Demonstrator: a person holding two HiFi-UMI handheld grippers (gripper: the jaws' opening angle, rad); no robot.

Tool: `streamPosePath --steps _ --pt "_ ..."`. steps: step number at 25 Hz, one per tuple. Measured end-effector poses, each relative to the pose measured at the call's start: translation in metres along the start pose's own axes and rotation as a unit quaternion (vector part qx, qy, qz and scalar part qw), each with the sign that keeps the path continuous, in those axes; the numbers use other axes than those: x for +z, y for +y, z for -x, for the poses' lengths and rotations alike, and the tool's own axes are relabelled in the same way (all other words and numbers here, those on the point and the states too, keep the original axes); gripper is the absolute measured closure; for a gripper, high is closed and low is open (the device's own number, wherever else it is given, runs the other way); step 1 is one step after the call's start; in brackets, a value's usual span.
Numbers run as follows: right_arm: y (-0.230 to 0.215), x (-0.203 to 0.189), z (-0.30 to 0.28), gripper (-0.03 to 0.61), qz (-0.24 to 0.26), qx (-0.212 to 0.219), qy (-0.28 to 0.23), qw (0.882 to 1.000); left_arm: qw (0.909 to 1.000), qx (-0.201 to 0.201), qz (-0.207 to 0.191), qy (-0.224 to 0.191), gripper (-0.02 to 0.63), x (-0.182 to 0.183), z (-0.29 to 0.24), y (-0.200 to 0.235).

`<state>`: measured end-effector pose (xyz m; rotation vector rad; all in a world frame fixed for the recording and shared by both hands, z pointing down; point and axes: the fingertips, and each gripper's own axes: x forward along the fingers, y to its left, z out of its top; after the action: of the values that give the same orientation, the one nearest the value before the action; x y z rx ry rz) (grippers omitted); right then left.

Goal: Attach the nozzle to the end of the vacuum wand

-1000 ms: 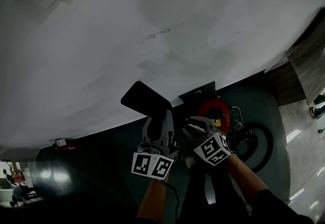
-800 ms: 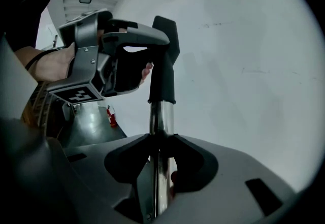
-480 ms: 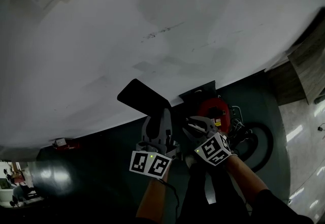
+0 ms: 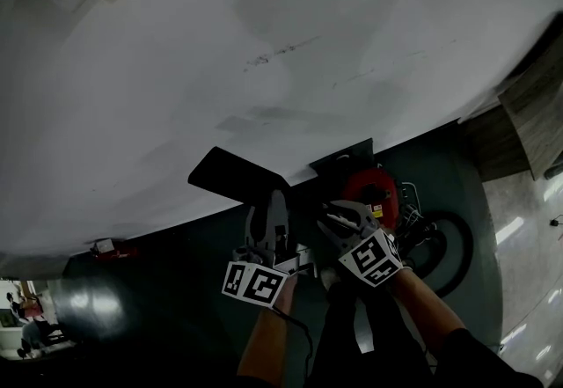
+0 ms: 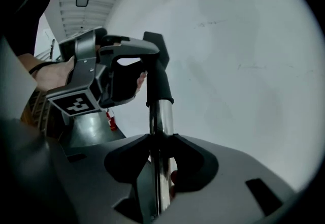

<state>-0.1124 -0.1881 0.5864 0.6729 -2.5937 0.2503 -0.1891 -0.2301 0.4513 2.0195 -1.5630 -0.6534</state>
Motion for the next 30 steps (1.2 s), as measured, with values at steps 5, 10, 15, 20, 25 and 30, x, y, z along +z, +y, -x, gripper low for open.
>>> streamPosePath --steps 5,10,15,20,25,30 --pt "-0.008 0.002 0.000 0.426 0.013 -0.002 0.003 1.000 0.9997 -0.006 -0.020 0.010 0.528 -0.003 0.000 -0.005" --pt "-0.008 0.001 -0.001 0.428 0.022 0.001 0.009 1.000 0.9980 -0.017 -0.053 0.030 0.528 -0.005 -0.009 -0.013" --pt "-0.006 0.001 -0.002 0.428 0.028 0.008 0.010 1.000 0.9967 -0.022 -0.061 0.050 0.528 -0.007 -0.013 -0.014" --pt "0.000 0.000 -0.003 0.428 0.028 0.010 0.006 1.000 0.9956 -0.025 -0.069 0.058 0.528 -0.012 -0.018 -0.015" --pt "0.002 -0.004 -0.006 0.428 0.024 0.014 0.011 1.000 0.9980 -0.017 -0.039 0.048 0.528 -0.013 -0.013 -0.003" --pt "0.005 -0.007 -0.008 0.428 0.021 0.015 0.013 1.000 0.9983 -0.010 -0.042 0.040 0.528 -0.013 -0.008 0.000"
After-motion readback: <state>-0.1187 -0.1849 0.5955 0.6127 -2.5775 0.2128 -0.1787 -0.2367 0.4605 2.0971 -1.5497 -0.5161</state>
